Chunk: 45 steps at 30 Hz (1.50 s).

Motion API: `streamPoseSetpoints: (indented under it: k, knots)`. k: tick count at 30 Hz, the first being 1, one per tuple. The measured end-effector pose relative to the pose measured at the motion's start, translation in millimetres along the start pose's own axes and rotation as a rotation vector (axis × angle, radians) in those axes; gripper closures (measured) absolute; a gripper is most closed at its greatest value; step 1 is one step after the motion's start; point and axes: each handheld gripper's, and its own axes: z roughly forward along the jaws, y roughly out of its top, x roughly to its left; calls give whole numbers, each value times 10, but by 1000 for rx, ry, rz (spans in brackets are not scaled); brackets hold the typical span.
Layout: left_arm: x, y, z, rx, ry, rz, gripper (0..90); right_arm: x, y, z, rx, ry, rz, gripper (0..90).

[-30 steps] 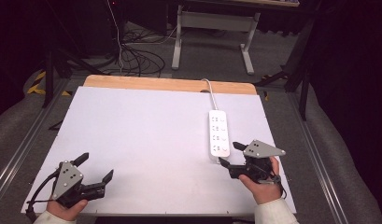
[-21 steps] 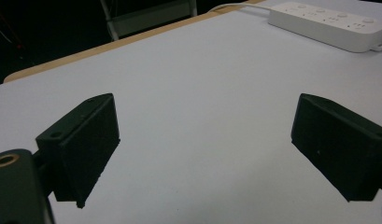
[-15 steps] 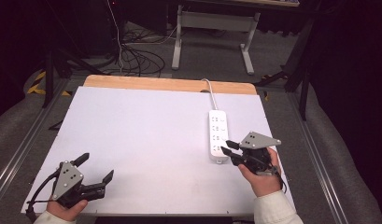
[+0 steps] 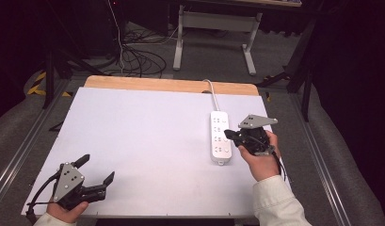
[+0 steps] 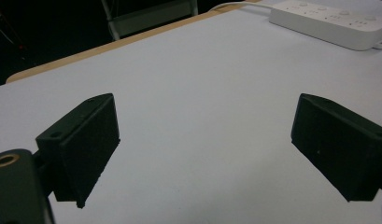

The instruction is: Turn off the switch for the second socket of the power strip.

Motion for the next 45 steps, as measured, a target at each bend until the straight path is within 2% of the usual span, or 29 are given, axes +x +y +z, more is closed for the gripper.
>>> streamPoseSetpoints:
  k: [10, 16, 20, 25, 34, 45]
  knots:
    - [0, 0, 3, 4, -3, 6, 87, -209, 67, 204, 15, -37, 45, 900]
    - [2, 0, 3, 5, -4, 8, 88, -380, 64, 368, 20, -42, 119, 900]
    - [3, 0, 2, 5, -4, 10, 88, -422, 52, 445, 28, -62, 113, 900]
    - [3, -1, 6, 6, -6, 10, 88, -492, 16, 597, 66, -85, 117, 900]
    - [3, -4, 13, 6, -7, 6, 88, -570, -33, 765, 112, -94, 151, 900]
    - [10, -5, 18, 14, -9, 14, 88, -626, -106, 891, 152, -98, 157, 900]
